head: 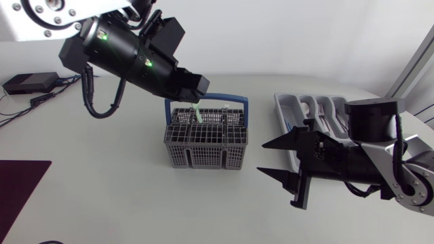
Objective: Unload the cutlery basket into the drawer organizer.
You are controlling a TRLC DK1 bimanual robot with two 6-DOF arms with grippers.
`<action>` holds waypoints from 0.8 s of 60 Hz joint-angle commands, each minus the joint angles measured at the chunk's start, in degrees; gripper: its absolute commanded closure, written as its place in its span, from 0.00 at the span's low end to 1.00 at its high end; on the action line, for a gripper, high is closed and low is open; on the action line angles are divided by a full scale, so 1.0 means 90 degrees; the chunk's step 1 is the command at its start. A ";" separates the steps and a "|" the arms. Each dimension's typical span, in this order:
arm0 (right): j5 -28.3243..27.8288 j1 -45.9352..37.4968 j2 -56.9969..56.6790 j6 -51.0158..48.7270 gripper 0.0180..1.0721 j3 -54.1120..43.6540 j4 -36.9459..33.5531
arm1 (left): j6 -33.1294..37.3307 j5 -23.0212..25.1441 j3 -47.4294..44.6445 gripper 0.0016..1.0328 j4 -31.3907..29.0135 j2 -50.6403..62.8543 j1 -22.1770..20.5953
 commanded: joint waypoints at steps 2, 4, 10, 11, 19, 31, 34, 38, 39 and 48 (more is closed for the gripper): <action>-0.0108 0.0047 -0.0078 0.0206 0.34 0.0111 0.0025 | 0.0284 0.0313 -0.0018 0.81 -0.0167 -0.0215 0.0043; -0.0137 0.0047 -0.0088 0.0206 0.34 0.0111 0.0025 | 0.0343 0.0381 -0.0008 0.81 -0.0215 -0.0215 0.0052; -0.0196 0.0047 -0.0088 0.0216 0.34 0.0120 0.0025 | 0.0675 0.0665 0.0021 0.81 -0.0333 -0.0225 0.0004; -0.0206 0.0037 -0.0097 0.0216 0.34 0.0120 0.0015 | 0.0685 0.0674 0.0031 0.81 -0.0342 -0.0225 0.0004; -0.0362 0.0047 -0.0185 0.0284 0.34 0.0208 -0.0073 | 0.1281 0.1055 0.0109 0.81 -0.0645 -0.0029 -0.0114; -0.0713 0.0047 -0.0215 0.0294 0.34 0.0433 -0.0473 | 0.2540 0.1729 0.0109 0.81 -0.1006 0.0322 -0.0309; -0.0791 0.0047 -0.0215 0.0294 0.34 0.0492 -0.0581 | 0.2736 0.1739 0.0099 0.81 -0.1006 0.0361 -0.0358; -0.0879 0.0056 -0.0244 0.0294 0.34 0.0521 -0.0649 | 0.3087 0.1768 0.0080 0.81 -0.1006 0.0439 -0.0485; -0.0889 0.0056 -0.0244 0.0294 0.34 0.0531 -0.0659 | 0.3146 0.1797 0.0070 0.81 -0.1006 0.0449 -0.0485; -0.0918 0.0340 -0.0224 0.0343 0.34 0.0579 -0.0747 | 0.3898 0.2071 0.0021 0.81 -0.1104 0.0586 -0.0768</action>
